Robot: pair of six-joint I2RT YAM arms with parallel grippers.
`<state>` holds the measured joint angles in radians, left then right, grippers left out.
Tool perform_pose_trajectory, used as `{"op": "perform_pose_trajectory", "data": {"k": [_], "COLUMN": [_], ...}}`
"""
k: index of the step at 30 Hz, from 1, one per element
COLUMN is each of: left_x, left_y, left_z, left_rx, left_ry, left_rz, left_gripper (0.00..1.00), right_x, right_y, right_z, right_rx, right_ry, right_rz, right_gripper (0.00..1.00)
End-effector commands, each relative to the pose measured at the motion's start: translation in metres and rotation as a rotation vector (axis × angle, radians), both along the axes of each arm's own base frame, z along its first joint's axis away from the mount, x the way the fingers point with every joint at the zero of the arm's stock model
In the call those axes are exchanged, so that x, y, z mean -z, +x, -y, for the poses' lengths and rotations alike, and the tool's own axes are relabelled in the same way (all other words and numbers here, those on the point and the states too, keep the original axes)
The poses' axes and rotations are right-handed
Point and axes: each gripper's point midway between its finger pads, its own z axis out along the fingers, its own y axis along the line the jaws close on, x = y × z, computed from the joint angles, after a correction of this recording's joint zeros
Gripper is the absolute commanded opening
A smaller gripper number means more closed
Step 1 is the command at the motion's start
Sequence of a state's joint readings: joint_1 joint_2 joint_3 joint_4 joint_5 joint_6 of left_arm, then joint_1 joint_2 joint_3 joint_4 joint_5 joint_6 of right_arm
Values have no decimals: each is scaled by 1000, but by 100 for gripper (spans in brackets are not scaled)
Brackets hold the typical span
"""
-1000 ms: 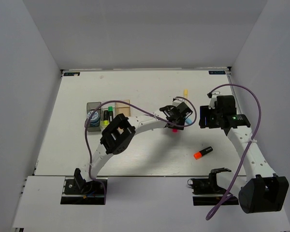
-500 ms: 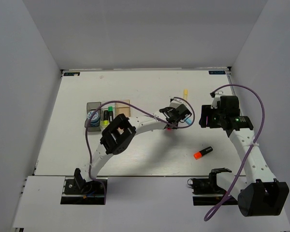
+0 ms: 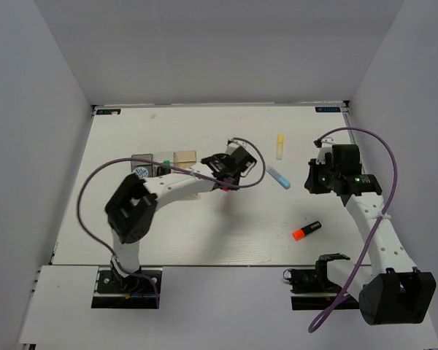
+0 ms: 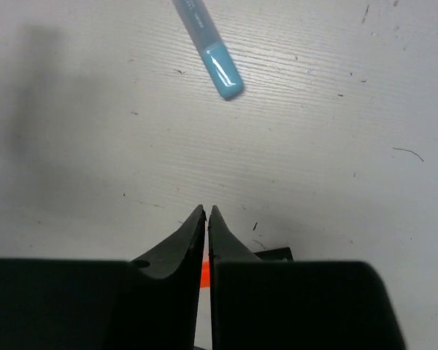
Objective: Sort the stationery into containers
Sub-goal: Pick up the stationery from the center of the board, then place the stationery in the storage box.
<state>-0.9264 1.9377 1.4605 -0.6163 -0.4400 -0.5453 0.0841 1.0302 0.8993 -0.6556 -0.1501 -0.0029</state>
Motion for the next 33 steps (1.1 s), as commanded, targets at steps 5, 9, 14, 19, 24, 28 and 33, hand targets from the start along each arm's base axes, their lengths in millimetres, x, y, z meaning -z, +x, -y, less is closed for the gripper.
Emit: {"op": "perform_pose_trajectory", "data": {"k": [5, 9, 14, 19, 24, 28, 33], "left_x": [-101, -104, -94, -82, -66, -51, -37], "left_y": [13, 16, 25, 35, 41, 42, 48], "left_z": [-78, -131, -182, -216, -238, -241, -241], "left_rx": [-78, -170, -273, -359, -416, -412, -420], "left_ry": [-120, -126, -99, -91, -102, -85, -73], "left_rz": [161, 157, 124, 87, 40, -2, -30], "left_gripper": [0, 0, 0, 0, 0, 3, 16], "right_x": [6, 8, 12, 14, 16, 18, 20], "right_y": [-3, -3, -6, -9, -10, -13, -19], "right_z": [-8, -10, -15, -17, -18, -24, -26], "right_rx": [-54, -64, -103, -128, -144, -186, -238], "right_ry": [28, 30, 47, 52, 50, 57, 66], "right_rz": [-28, -36, -59, -80, -85, -101, -111], "right_gripper": [14, 28, 69, 77, 79, 87, 90]}}
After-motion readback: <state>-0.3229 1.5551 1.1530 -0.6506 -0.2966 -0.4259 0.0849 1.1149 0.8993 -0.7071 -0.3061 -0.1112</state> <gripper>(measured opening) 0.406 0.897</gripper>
